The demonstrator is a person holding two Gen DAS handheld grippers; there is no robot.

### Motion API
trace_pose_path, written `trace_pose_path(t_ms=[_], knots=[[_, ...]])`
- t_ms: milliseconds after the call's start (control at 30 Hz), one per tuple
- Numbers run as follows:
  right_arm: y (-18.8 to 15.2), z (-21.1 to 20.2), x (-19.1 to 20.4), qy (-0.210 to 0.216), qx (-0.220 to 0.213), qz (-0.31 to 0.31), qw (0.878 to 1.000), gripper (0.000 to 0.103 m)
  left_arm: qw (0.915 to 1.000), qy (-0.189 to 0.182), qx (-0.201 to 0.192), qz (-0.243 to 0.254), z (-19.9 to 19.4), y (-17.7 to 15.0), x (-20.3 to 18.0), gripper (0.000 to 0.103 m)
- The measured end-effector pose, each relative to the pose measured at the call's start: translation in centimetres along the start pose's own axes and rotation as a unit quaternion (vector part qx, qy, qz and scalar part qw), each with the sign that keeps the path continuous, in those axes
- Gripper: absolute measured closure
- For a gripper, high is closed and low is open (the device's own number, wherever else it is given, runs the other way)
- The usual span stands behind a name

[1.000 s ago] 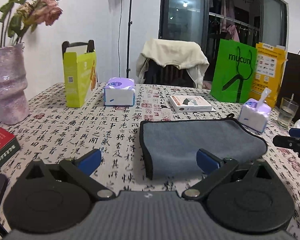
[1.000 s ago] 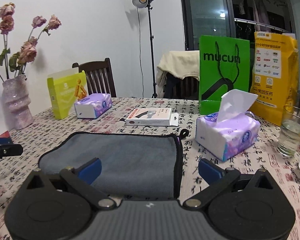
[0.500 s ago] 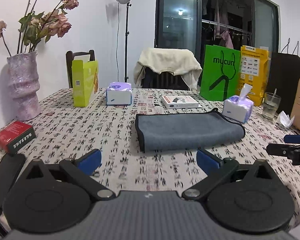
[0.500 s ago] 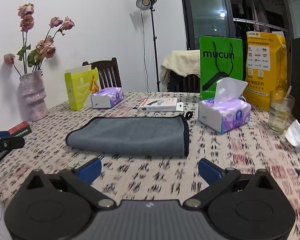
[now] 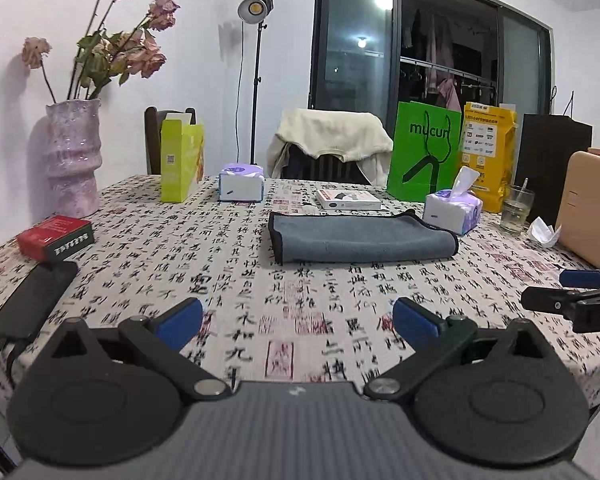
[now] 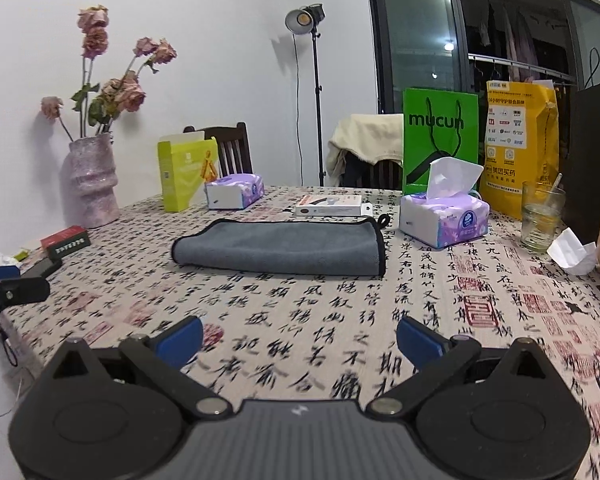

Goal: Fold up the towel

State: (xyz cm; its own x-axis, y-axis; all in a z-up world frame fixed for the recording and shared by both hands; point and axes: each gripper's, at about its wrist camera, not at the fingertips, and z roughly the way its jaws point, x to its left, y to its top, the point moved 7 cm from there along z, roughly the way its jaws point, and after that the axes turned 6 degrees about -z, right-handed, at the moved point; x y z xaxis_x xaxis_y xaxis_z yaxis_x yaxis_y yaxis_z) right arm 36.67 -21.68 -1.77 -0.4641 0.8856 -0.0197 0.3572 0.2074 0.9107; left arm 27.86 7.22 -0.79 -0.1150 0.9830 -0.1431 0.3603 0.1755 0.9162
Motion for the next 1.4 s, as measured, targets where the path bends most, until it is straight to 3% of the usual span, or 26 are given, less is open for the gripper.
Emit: trace_pose_path(t_ms=[467,833,1100,1267,1400], knots=[[-3.2,-7.3,3.7,0.000,-0.026,-0.013,1.000,0.000,0.9988,0.022,-0.037,0.025,-7.4,-3.1,0.4,0.000],[-7.2,-14.2,6.5,0.004,-0.030,-0.035,0.999,0.000,0.9980,-0.016,-0.038,0.047,-13.7,-6.5,-1.9,0.000],[-8.9,-17.6,7.3,0.008,-0.034,-0.015,0.999,0.000,0.9970,-0.010,-0.054,0.055,-16.1,-7.4,-2.3,0.000],[-10.0,-18.9,8.0,0.007,-0.042,-0.004,0.999,0.000,0.9980,-0.021,-0.044,0.040,-16.9,-8.5,-1.9,0.000],[-10.7,-19.8,8.5,0.010,-0.044,0.008,0.999,0.000,0.9970,-0.025,-0.043,0.059,-17.4,-9.5,-2.1,0.000]])
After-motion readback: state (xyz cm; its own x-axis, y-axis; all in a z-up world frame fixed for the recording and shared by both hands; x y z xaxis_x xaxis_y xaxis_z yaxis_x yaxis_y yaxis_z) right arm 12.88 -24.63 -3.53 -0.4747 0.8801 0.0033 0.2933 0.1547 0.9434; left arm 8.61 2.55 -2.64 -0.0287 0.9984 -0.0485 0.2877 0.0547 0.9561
